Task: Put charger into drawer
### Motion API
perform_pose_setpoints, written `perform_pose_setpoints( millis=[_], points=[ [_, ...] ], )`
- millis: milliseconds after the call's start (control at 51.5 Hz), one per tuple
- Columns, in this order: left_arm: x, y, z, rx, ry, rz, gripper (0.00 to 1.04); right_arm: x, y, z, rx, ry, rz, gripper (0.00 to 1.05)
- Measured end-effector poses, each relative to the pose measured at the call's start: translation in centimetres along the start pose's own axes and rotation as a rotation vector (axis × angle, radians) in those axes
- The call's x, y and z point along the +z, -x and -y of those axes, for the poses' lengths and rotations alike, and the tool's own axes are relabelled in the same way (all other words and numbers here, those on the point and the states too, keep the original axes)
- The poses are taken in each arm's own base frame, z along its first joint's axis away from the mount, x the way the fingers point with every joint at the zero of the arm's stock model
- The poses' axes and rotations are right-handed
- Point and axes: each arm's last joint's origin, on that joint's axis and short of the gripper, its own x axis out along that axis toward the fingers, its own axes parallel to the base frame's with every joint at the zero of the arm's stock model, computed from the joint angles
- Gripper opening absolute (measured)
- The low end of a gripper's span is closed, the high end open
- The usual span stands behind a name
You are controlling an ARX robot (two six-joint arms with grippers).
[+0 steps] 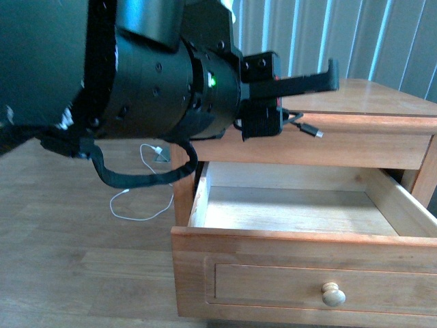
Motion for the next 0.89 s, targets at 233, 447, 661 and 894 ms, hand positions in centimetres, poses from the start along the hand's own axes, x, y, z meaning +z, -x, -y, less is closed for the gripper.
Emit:
perform_pose_setpoints(
  millis=[233, 447, 661, 894],
  points=[
    [-3.3, -3.5, -2.0, 0.041, 0.019, -0.131, 0.25, 0.0, 0.0, 0.0, 0.000, 0.000, 0.000, 0.97],
    [-4.2, -6.8, -2.7, 0.049, 0.041, -0.169, 0.25, 0.0, 0.0, 0.0, 0.000, 0.000, 0.000, 0.97],
    [-5.4, -10.1, -2.7, 0.051, 0.046, -0.205, 0.26, 0.0, 0.0, 0.0, 0.000, 0.000, 0.000, 0.97],
    [-5.4, -10.7, -2.3, 0.055, 0.041, -0.186, 0.67, 0.0, 0.0, 0.0, 0.000, 0.000, 0.000, 0.97]
  ],
)
